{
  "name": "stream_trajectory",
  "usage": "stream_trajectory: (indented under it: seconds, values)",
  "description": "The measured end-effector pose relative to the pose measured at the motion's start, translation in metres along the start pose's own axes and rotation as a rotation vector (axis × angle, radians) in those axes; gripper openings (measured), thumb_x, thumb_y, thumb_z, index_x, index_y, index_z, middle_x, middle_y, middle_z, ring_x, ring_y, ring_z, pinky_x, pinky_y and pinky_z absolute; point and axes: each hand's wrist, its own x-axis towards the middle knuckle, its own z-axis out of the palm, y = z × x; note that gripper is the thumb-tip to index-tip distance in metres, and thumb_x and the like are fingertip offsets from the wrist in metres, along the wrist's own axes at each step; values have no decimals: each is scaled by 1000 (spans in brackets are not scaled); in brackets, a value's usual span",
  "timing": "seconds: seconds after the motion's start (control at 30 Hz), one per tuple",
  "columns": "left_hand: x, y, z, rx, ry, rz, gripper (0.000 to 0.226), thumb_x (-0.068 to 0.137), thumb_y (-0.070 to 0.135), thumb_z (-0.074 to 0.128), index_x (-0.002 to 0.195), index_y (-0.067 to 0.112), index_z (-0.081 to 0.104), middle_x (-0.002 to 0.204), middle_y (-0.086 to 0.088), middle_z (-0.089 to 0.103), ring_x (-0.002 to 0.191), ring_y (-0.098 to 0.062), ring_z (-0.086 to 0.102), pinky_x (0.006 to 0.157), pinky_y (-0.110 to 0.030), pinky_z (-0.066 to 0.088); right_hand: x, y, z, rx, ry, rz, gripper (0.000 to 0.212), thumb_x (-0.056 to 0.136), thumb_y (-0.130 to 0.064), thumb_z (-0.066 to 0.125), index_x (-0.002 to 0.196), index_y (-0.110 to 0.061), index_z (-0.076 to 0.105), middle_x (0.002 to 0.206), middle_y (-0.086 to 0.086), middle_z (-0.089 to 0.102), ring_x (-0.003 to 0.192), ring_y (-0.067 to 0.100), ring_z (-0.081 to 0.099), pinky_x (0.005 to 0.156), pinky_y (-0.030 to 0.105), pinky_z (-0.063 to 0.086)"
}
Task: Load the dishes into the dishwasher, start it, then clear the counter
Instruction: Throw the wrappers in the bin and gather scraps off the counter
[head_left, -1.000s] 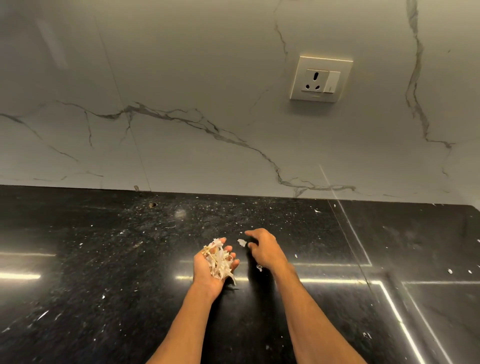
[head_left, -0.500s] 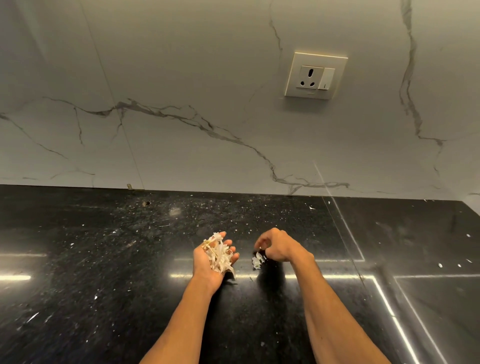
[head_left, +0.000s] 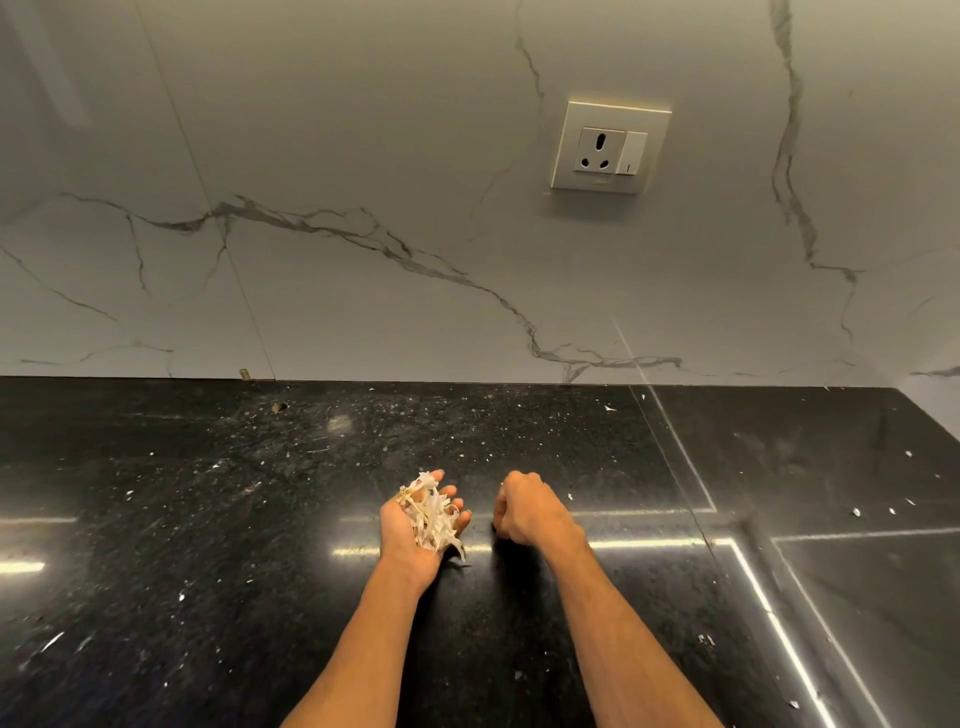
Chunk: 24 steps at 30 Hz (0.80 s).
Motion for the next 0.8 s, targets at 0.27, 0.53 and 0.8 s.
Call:
stream_trajectory:
  seconds: [0.27, 0.53, 0.8]
  values:
    - [-4, -10, 5, 3, -2, -40, 29, 92, 17, 40, 105, 4, 63, 77, -15, 60, 65, -27, 55, 60, -36, 50, -17, 13, -32, 1001, -182, 160, 13, 71, 18, 71, 78, 8, 72, 75, 16, 71, 63, 19, 68, 63, 28, 59]
    - [-3, -23, 19, -30, -110, -54, 40, 92, 18, 30, 104, 3, 65, 85, -15, 65, 61, -25, 60, 59, -34, 49, -25, -44, -48, 678, -223, -46, 9, 76, 7, 75, 83, 2, 74, 77, 15, 72, 65, 17, 68, 51, 18, 52]
    - [3, -18, 22, -33, -74, -71, 29, 91, 17, 41, 106, 3, 63, 82, -17, 62, 66, -27, 56, 59, -35, 49, -3, -9, -56, 729, 103, 124, 8, 86, -2, 69, 81, -8, 73, 82, 10, 74, 70, 20, 73, 66, 33, 62]
